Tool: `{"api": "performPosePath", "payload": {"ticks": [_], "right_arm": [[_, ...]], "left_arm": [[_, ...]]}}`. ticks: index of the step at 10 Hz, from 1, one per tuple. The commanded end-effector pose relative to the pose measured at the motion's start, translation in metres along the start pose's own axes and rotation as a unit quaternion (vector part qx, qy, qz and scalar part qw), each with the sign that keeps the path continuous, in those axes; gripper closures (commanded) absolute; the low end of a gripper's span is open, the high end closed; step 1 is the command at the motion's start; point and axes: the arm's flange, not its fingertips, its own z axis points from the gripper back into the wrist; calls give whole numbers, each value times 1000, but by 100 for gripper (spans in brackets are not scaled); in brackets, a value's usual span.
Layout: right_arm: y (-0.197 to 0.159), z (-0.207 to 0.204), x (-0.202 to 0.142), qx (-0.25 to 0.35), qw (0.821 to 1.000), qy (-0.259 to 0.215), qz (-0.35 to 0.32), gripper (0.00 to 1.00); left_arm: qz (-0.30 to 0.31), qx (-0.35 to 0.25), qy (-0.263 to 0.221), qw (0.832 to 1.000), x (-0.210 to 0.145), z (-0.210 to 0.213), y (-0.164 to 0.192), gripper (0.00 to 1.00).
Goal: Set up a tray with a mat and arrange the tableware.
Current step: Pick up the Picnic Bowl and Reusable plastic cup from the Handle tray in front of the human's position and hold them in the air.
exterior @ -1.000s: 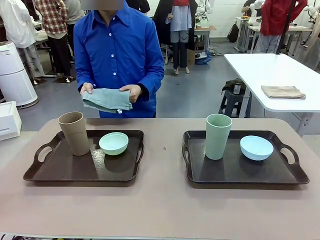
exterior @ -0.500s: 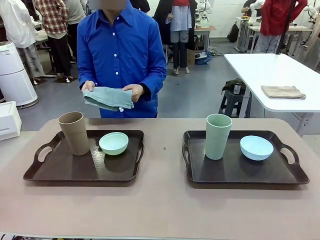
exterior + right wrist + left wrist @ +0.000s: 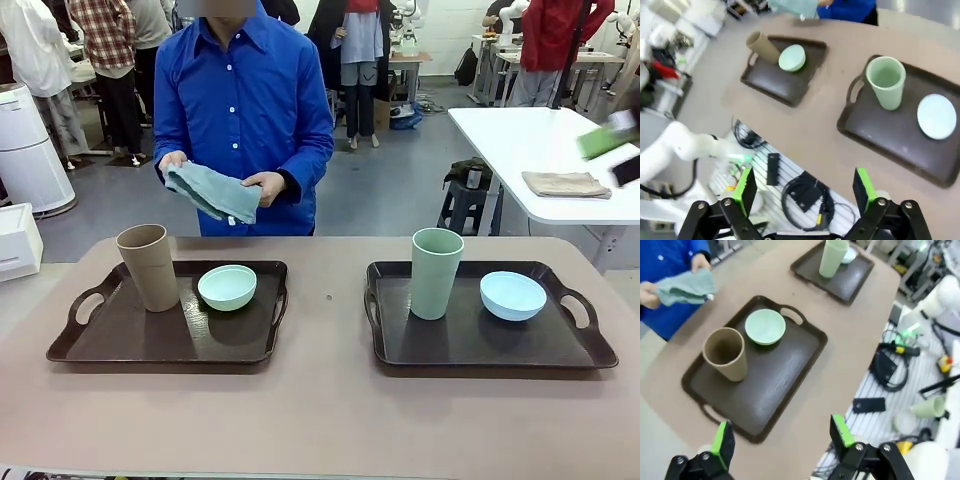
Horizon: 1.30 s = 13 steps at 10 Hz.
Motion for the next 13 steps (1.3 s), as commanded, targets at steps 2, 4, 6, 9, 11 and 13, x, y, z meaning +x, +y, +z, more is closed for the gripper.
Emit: {"api": "performPosePath", "payload": {"ticks": [2,4,6,9,11,13], "right_arm": [[59,-76,45,-60,995,22,71,0],[116,-118,58,-73,990,45,112,0],[109,-108,38,-56,991,31,116,0],[109,-108,38,-56,991,31,116,0],[109,-108,38,-56,991,31,116,0],[96,-128,65,-12,992,11,122,0]], "left_arm": [[-22,67,52,996,1,-25,43,0],[-5,106,92,990,-5,-52,63,0],[-18,84,69,994,-3,-36,57,0],[-18,84,69,994,-3,-36,57,0],[-18,84,69,994,-3,-36,57,0],[-22,89,64,994,-4,-37,57,0]]}}
